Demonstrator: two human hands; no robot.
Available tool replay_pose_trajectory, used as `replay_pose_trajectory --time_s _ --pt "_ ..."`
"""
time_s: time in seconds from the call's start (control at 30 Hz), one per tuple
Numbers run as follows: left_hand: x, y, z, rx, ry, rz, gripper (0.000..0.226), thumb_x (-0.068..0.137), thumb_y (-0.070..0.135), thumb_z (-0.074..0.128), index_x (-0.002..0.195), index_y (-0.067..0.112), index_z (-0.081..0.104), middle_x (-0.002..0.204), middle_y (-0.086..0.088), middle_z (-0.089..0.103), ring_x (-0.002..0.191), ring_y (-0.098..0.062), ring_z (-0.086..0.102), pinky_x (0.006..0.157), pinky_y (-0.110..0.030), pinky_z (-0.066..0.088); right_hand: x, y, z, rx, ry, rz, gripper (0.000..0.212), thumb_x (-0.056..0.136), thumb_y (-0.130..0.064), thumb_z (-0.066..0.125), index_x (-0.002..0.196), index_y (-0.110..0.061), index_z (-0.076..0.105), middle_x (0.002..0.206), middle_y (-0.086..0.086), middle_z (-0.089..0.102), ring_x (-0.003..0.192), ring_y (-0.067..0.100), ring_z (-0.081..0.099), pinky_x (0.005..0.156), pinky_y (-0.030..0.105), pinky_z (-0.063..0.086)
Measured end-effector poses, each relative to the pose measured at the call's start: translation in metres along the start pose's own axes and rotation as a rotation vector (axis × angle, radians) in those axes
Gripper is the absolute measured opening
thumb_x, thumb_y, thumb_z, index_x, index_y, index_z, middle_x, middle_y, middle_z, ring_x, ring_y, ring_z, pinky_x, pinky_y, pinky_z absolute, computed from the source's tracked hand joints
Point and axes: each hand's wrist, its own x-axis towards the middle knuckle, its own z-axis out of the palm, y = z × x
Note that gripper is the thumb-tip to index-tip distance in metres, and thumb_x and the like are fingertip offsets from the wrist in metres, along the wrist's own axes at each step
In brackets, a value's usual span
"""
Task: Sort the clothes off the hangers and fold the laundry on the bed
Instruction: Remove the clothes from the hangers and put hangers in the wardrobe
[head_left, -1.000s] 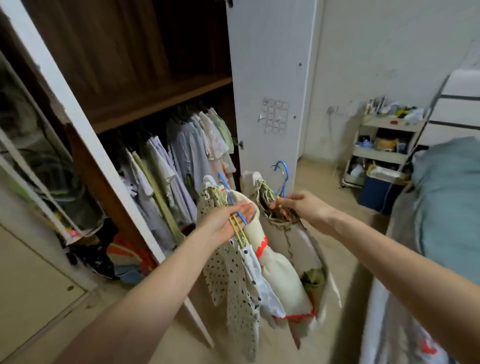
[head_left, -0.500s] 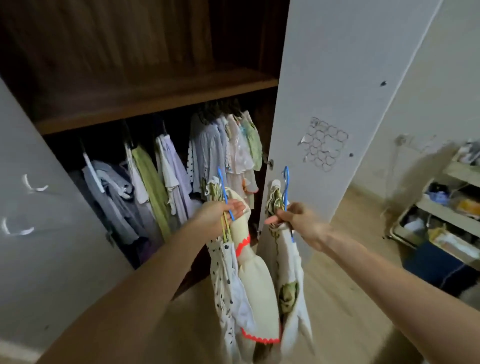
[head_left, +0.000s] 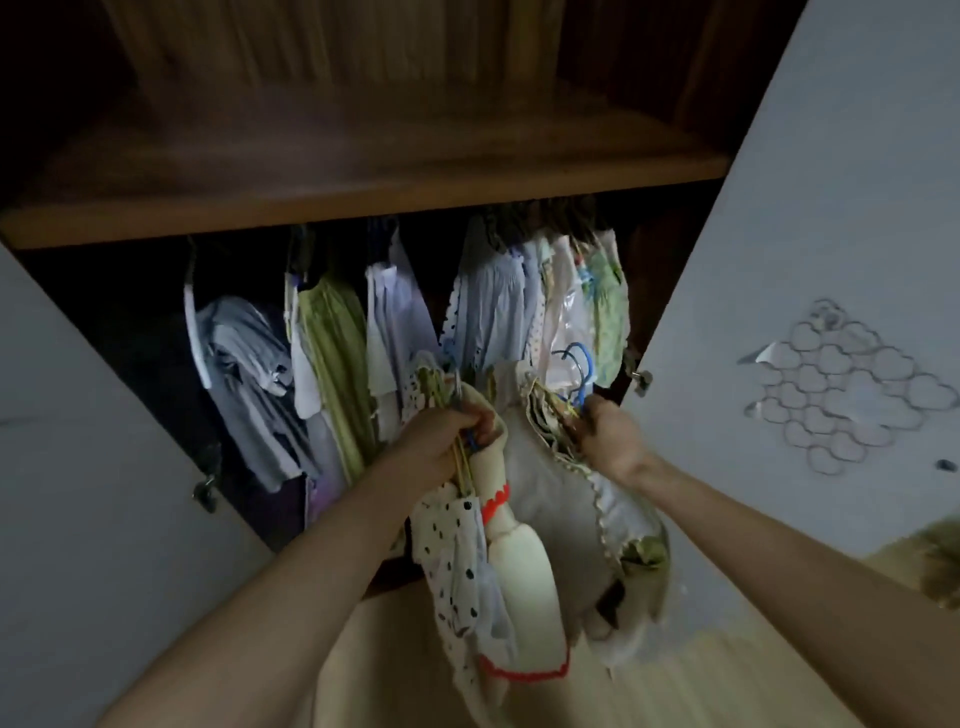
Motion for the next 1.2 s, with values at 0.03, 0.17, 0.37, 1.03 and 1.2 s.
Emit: replay_pose_trajectory --time_s 0.03,0.17,0.37,1.03,1.2 --pt "0.012 0.002 0.002 -0.004 0.011 -0.005 0.029 0.097 -0.009 0.037 0.076 0.004 0.052 0.051 -0.007 0.051 0.059 -0.018 0.044 0.057 -0.026 0.047 0.014 0.000 -0.002 0.020 -0.018 0.010 0.017 0.097 -0.019 0.051 0.085 -0.007 0.047 0.089 0.025 0.058 0.081 0.033 0.054 0.070 0.035 0.039" --pt "0.051 0.004 0.008 0.014 0.065 -0.018 0.023 0.098 -0.004 0.040 0.081 0.003 0.053 0.060 -0.008 0.052 0.043 -0.011 0.051 0.043 -0.019 0.045 0.060 0.003 -0.002 0.314 -0.067 0.051 0.026 0.097 -0.021 0.053 0.077 -0.006 0.045 0.066 0.011 0.044 0.058 0.020 0.040 0.053 0.028 0.029" --pt "0.123 0.000 0.005 0.079 0.098 0.028 0.020 0.100 0.002 0.044 0.086 0.000 0.059 0.063 -0.005 0.057 0.040 -0.008 0.045 0.044 -0.016 0.040 0.142 0.009 0.037 0.565 -0.129 0.043 0.024 0.096 -0.001 0.042 0.074 -0.004 0.052 0.069 0.014 0.051 0.058 0.019 0.043 0.059 0.029 0.033" --pt "0.293 0.074 -0.023 0.175 0.021 0.567 0.025 0.100 -0.001 0.035 0.082 0.005 0.051 0.047 0.004 0.048 0.033 -0.004 0.035 0.034 -0.012 0.028 0.363 -0.077 0.112 0.778 0.317 -0.421 0.035 0.088 -0.004 0.051 0.059 -0.013 0.035 0.072 0.013 0.049 0.062 0.021 0.039 0.060 0.030 0.030" --pt "0.306 0.085 -0.034 0.183 0.035 0.677 0.024 0.101 0.003 0.038 0.085 0.004 0.056 0.053 0.002 0.050 0.038 -0.004 0.040 0.038 -0.013 0.033 0.382 -0.106 0.093 0.783 0.404 -0.489 0.009 0.086 -0.003 0.053 0.085 -0.001 0.062 0.085 0.017 0.062 0.082 0.029 0.057 0.075 0.038 0.047"
